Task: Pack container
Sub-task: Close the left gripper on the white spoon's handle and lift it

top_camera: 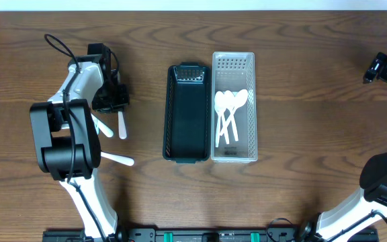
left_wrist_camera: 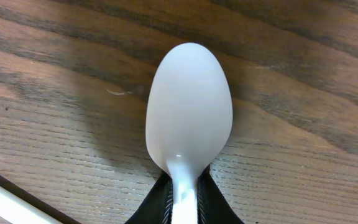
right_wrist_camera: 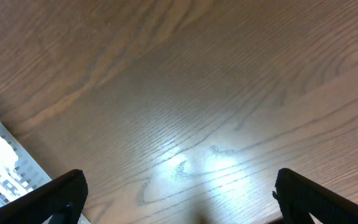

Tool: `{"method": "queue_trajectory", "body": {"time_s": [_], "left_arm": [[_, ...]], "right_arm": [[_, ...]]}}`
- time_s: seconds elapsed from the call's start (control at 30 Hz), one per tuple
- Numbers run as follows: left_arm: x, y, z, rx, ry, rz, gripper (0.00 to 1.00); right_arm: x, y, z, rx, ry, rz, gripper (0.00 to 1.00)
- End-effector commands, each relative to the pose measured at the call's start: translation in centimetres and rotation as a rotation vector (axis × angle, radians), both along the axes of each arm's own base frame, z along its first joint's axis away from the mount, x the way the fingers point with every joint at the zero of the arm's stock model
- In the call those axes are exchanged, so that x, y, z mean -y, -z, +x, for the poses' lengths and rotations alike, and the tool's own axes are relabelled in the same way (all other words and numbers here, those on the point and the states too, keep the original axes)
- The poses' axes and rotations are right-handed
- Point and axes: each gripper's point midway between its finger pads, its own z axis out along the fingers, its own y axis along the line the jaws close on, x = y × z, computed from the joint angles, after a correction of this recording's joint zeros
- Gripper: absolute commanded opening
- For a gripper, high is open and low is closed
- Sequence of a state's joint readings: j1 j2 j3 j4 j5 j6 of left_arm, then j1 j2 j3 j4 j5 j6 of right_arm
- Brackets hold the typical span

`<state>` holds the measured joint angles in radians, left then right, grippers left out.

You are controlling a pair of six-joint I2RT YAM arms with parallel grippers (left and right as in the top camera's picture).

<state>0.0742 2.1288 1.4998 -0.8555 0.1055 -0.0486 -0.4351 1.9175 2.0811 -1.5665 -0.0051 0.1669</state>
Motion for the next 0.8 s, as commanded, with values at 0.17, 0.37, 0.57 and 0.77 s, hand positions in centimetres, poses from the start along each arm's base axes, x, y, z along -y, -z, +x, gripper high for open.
{"method": "queue_trajectory", "body": {"time_s": [0.17,0.37,0.57,0.77], "left_arm": [[0.4,1.4,-1.4,-0.057,0.004,-0.018,0.08],[0.4,1.2,-1.8,-0.073,0.004,-0.02,0.06],[0.5,1.2,-2.2,-0.087,0.004,-0.021,0.06],[1.0,1.1,-2.4,-0.097,0.021,-0.021,0.06]], "right_arm": [[-0.2,0.1,0.0,-0.004,-0.02,0.002,0.99],[-0.2,0.1,0.0,-0.004,-0.02,0.002,0.99],[-0.2,0.1,0.0,-0.004,-0.02,0.002,0.99],[-0.2,0.1,0.0,-0.004,-0.02,0.002,0.99]]}}
